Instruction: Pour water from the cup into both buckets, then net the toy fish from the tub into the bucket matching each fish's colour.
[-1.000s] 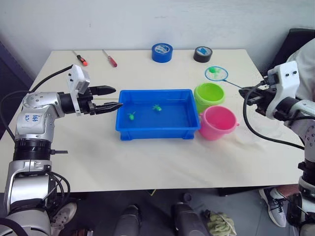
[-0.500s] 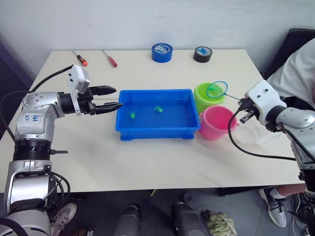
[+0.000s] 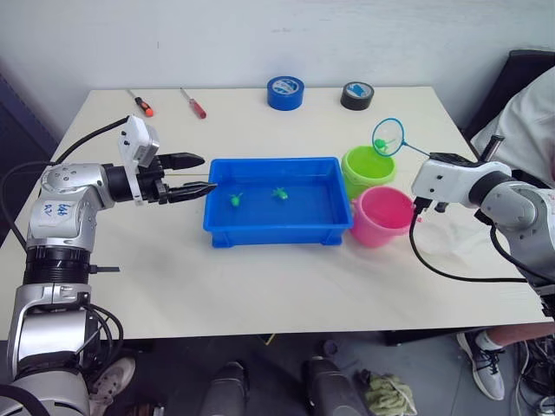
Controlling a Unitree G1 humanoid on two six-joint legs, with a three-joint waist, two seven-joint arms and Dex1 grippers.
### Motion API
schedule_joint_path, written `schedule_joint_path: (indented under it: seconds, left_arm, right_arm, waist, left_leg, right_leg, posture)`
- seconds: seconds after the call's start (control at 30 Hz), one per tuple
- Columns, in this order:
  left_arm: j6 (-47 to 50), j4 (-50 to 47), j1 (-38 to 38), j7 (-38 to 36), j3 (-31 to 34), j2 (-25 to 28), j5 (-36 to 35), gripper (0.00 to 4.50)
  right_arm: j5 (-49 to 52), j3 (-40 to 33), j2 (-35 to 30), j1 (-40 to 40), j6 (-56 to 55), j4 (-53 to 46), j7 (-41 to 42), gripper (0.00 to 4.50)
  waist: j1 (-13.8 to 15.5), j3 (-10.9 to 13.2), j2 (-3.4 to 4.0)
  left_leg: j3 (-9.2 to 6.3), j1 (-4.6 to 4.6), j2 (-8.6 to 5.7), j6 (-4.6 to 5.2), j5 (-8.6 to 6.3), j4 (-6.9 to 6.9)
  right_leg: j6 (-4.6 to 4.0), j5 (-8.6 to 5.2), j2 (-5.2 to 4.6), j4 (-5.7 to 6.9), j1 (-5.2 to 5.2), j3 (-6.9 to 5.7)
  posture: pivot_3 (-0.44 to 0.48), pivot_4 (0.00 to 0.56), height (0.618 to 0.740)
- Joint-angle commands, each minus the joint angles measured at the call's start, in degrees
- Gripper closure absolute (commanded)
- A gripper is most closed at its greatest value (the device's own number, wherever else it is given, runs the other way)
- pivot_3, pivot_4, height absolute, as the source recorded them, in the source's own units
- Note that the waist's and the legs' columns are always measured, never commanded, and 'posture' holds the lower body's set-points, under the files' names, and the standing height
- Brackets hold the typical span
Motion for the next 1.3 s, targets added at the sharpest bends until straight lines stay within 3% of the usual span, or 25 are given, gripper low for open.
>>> schedule_joint_path:
  seconds: [0.03, 0.3, 0.53, 0.8, 1.03, 1.3]
  left_arm:
    - [0.0, -2.0, 0.0, -0.2, 1.6, 0.9, -0.7, 0.92]
    - [-0.1, -1.8, -0.3, -0.4, 1.4, 0.8, -0.7, 0.92]
    - [0.1, -2.2, 0.2, -0.3, 1.6, 0.9, -0.9, 0.92]
    - [1.4, -2.3, 2.4, -1.3, 3.7, 4.7, -1.4, 0.92]
    - [1.8, -3.2, 7.2, -2.4, 5.9, 8.9, -1.3, 0.92]
    - [2.8, -7.9, 12.5, -1.2, 7.0, 8.5, -2.6, 0.92]
  right_arm:
    - [-5.9, -0.9, -3.0, 0.8, -5.0, -0.9, -2.6, 4.50]
    - [-16.3, 0.0, -3.3, 1.4, -9.4, -0.2, -7.0, 4.50]
    - [-17.4, -1.3, -1.7, 1.5, -10.3, 0.2, -6.5, 4.50]
    - [-1.4, -8.0, 6.0, -4.2, 0.3, -7.8, 6.0, 4.50]
    - [8.8, -6.6, 10.2, -4.0, 9.0, -14.5, 17.9, 4.50]
    - [8.8, -3.1, 12.1, -0.3, 14.7, -17.1, 20.4, 4.50]
  waist:
    - [0.0, 0.0, 0.00]
    - [-0.1, 0.0, 0.00]
    - [-0.1, 0.0, 0.00]
    - [-0.3, 0.0, 0.00]
    - [-0.1, 0.0, 0.00]
    - [0.2, 0.0, 0.00]
  left_leg:
    - [0.00, 0.00, 0.00, 0.00, 0.00, 0.00]
    - [0.03, 0.03, 0.01, -0.02, 0.01, 0.02]
    - [0.03, 0.03, 0.00, -0.03, 0.02, 0.03]
    - [0.04, 0.06, 0.08, -0.04, 0.03, 0.05]
    - [-0.04, 0.06, 0.04, -0.05, 0.03, 0.05]
    - [-0.10, 0.04, 0.01, -0.02, 0.02, 0.08]
  right_leg:
    - [0.00, 0.00, 0.00, 0.00, 0.00, 0.00]
    - [0.00, 0.00, 0.03, 0.07, 0.00, 0.04]
    - [0.00, 0.00, 0.03, 0.08, 0.00, 0.03]
    - [0.00, 0.00, 0.11, 0.21, 0.00, 0.07]
    - [0.00, 0.00, 0.02, 0.21, 0.01, 0.00]
    - [0.00, 0.00, -0.12, 0.11, 0.09, -0.06]
  posture:
    - [0.000, 0.150, 0.734]
    - [0.000, 0.150, 0.734]
    - [0.000, 0.150, 0.734]
    - [0.000, 0.150, 0.734]
    - [0.000, 0.150, 0.734]
    - [0.000, 0.150, 0.734]
